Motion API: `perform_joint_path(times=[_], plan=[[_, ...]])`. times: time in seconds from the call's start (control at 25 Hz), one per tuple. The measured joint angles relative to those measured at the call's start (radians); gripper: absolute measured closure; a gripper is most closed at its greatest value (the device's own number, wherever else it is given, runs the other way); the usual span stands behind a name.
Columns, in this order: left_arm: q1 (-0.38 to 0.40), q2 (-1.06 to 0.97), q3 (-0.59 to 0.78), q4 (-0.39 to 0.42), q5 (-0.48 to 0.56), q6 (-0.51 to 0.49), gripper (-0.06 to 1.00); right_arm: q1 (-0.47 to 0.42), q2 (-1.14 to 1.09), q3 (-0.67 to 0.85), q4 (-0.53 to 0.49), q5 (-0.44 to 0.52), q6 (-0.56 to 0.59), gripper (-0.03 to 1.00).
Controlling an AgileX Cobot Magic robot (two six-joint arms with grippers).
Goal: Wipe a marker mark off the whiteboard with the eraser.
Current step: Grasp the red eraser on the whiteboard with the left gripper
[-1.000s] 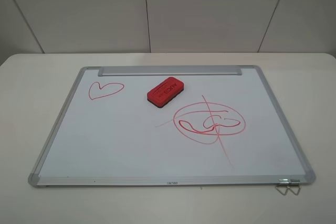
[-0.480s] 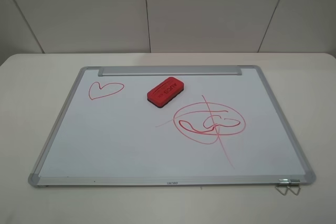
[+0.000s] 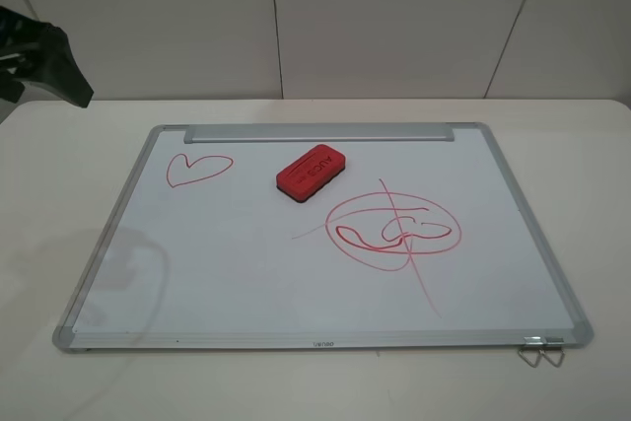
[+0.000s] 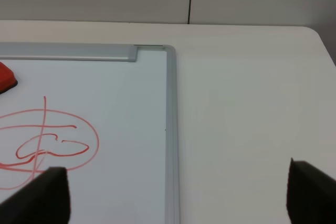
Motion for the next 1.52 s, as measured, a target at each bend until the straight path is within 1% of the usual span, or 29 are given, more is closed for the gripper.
perform_joint_path(times=[0.16, 0.24, 0.32, 0.4, 0.52, 0.6, 0.72, 0.8, 0.88, 0.96, 1.08, 1.28, 1.52], plan=[[-0.101, 0.258, -0.276, -0.005, 0.112, 0.012, 0.17, 0.000, 0.000, 0.000, 0.000, 0.000, 0.000, 0.26], [-0.164, 0.360, -0.401, -0.003, 0.167, 0.013, 0.17, 0.000, 0.000, 0.000, 0.000, 0.000, 0.000, 0.26], [-0.228, 0.443, -0.495, 0.012, 0.201, 0.010, 0.17, 0.000, 0.000, 0.000, 0.000, 0.000, 0.000, 0.26], [-0.298, 0.512, -0.576, 0.034, 0.213, -0.012, 0.17, 0.000, 0.000, 0.000, 0.000, 0.000, 0.000, 0.26], [-0.393, 0.587, -0.659, 0.085, 0.217, -0.055, 0.17, 0.000, 0.000, 0.000, 0.000, 0.000, 0.000, 0.26], [-0.446, 0.626, -0.689, 0.126, 0.217, -0.080, 0.17, 0.000, 0.000, 0.000, 0.000, 0.000, 0.000, 0.26], [-0.519, 0.665, -0.700, 0.173, 0.192, -0.115, 0.17, 0.000, 0.000, 0.000, 0.000, 0.000, 0.000, 0.26], [-0.552, 0.691, -0.702, 0.201, 0.167, -0.138, 0.17, 0.000, 0.000, 0.000, 0.000, 0.000, 0.000, 0.26], [-0.576, 0.718, -0.702, 0.225, 0.135, -0.166, 0.17, 0.000, 0.000, 0.000, 0.000, 0.000, 0.000, 0.26], [-0.587, 0.735, -0.702, 0.229, 0.115, -0.176, 0.17, 0.000, 0.000, 0.000, 0.000, 0.000, 0.000, 0.26], [-0.587, 0.741, -0.702, 0.229, 0.097, -0.179, 0.17, 0.000, 0.000, 0.000, 0.000, 0.000, 0.000, 0.26], [-0.576, 0.749, -0.702, 0.229, 0.065, -0.214, 0.17, 0.000, 0.000, 0.000, 0.000, 0.000, 0.000, 0.26], [-0.574, 0.794, -0.703, 0.233, 0.037, -0.220, 0.17, 0.000, 0.000, 0.000, 0.000, 0.000, 0.000, 0.26]])
